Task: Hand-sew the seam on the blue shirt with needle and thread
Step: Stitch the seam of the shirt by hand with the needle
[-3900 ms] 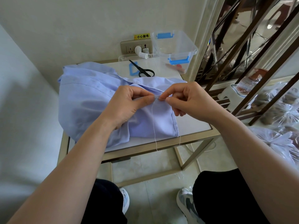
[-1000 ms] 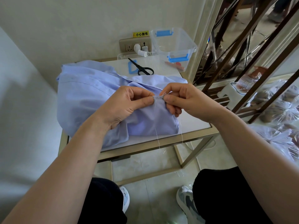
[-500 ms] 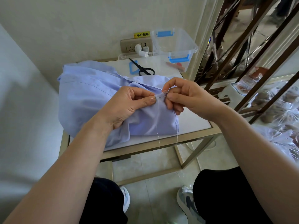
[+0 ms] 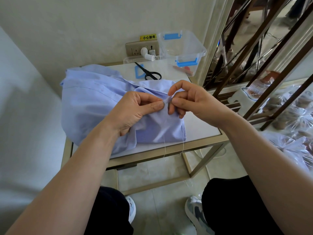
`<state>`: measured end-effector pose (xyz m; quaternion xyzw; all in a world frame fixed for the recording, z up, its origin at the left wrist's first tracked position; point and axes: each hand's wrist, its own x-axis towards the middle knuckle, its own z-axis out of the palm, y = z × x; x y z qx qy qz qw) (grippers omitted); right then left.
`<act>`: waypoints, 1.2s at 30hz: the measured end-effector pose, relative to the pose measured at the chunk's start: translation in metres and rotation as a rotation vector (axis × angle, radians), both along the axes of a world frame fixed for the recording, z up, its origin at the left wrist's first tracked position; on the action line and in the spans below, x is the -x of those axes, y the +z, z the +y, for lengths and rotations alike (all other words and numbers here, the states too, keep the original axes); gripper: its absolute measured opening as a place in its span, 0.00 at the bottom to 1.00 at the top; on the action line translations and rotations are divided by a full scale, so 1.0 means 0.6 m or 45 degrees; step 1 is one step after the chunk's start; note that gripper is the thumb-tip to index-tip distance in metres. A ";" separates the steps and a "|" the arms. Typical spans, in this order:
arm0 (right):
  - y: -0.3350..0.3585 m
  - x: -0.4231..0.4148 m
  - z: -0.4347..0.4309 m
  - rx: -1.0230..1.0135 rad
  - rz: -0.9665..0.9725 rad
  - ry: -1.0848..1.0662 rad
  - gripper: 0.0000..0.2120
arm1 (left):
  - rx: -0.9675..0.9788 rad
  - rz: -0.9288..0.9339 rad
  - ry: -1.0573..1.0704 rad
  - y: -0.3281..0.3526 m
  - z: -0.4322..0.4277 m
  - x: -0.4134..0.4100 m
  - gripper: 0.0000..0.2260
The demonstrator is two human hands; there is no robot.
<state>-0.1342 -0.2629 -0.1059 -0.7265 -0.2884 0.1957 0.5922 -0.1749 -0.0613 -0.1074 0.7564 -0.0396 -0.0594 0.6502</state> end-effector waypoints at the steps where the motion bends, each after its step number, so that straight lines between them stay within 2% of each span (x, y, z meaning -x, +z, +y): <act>1: 0.000 0.001 0.002 0.010 -0.006 -0.004 0.06 | -0.005 0.000 -0.032 0.000 -0.001 0.002 0.05; 5: -0.001 0.004 0.007 0.051 -0.048 -0.066 0.06 | -0.018 0.004 -0.007 0.000 -0.004 0.003 0.06; 9: -0.005 -0.003 0.007 0.132 -0.460 -0.331 0.07 | -0.048 0.004 0.158 -0.003 -0.003 -0.003 0.03; 13: -0.011 0.007 0.019 0.186 -0.777 -0.292 0.04 | -0.072 -0.004 0.131 0.001 -0.010 0.000 0.02; 19: -0.015 0.008 0.032 0.146 -1.006 -0.274 0.01 | -0.134 -0.004 0.141 0.002 -0.011 0.001 0.03; 21: -0.009 0.017 0.037 0.071 -0.855 -0.224 0.01 | -0.168 -0.013 0.178 -0.001 -0.008 0.000 0.05; 24: 0.005 0.034 0.041 -0.142 -0.379 -0.072 0.05 | -0.218 -0.036 0.300 -0.006 -0.004 -0.004 0.11; 26: 0.012 0.036 0.032 -0.172 0.011 0.172 0.03 | -0.190 -0.022 0.387 -0.007 -0.002 -0.007 0.09; 28: 0.019 0.034 0.019 0.095 0.397 0.551 0.02 | -0.148 -0.021 0.429 -0.009 -0.002 -0.010 0.04; 30: 0.024 0.038 0.010 0.403 0.667 0.991 0.03 | -0.138 -0.025 0.433 -0.010 -0.003 -0.010 0.02; 32: 0.025 0.042 0.007 0.480 0.744 1.166 0.04 | -0.122 -0.027 0.444 -0.012 -0.004 -0.010 0.02; 33: 0.024 0.041 0.008 0.452 0.698 1.118 0.05 | -0.115 -0.032 0.447 -0.012 -0.004 -0.010 0.02; 34: 0.024 0.041 0.010 0.398 0.604 0.984 0.05 | -0.117 -0.042 0.445 -0.012 -0.003 -0.011 0.01; 36: 0.020 0.035 0.016 0.301 0.377 0.523 0.04 | -0.124 -0.052 0.422 -0.012 -0.003 -0.011 0.01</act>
